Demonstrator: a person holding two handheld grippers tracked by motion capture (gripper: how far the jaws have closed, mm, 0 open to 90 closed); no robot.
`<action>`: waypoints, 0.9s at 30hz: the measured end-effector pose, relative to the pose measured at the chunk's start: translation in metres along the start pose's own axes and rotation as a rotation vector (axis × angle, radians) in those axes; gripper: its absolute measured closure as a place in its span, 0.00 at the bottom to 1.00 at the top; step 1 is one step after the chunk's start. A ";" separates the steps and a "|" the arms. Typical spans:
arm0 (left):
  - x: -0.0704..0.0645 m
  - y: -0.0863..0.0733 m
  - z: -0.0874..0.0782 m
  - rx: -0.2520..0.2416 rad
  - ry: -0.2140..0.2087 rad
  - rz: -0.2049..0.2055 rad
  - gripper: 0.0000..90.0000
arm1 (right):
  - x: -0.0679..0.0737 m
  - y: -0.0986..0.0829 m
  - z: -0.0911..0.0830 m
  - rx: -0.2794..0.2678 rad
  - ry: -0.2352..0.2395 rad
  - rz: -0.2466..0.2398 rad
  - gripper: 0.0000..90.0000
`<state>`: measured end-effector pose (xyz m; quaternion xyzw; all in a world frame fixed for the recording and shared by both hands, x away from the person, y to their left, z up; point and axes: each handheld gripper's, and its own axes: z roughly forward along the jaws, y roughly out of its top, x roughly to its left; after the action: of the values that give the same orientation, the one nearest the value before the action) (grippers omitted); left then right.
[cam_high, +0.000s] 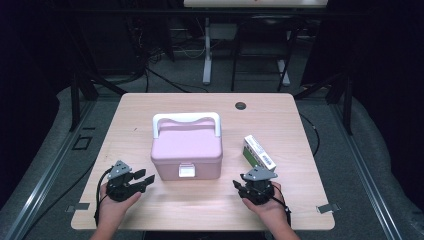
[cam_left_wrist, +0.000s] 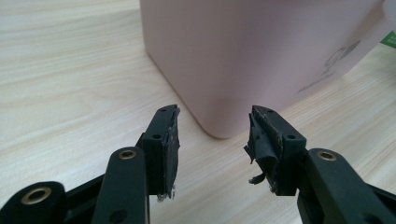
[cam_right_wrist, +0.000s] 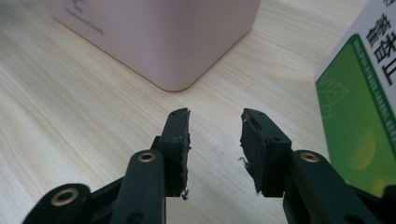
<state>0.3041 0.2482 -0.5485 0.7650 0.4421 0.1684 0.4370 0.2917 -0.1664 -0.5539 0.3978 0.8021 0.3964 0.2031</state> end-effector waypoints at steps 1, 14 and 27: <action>-0.002 0.000 0.001 0.002 -0.007 0.000 0.58 | -0.001 0.000 0.000 -0.002 0.003 0.018 0.72; -0.005 0.004 0.003 -0.019 0.028 -0.013 0.66 | 0.005 0.006 0.008 -0.046 -0.005 0.019 0.78; 0.014 0.009 0.011 -0.026 0.004 -0.087 0.88 | -0.002 0.021 0.019 -0.059 -0.074 0.069 0.93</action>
<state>0.3235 0.2521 -0.5495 0.7391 0.4736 0.1567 0.4527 0.3152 -0.1515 -0.5486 0.4335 0.7679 0.4114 0.2305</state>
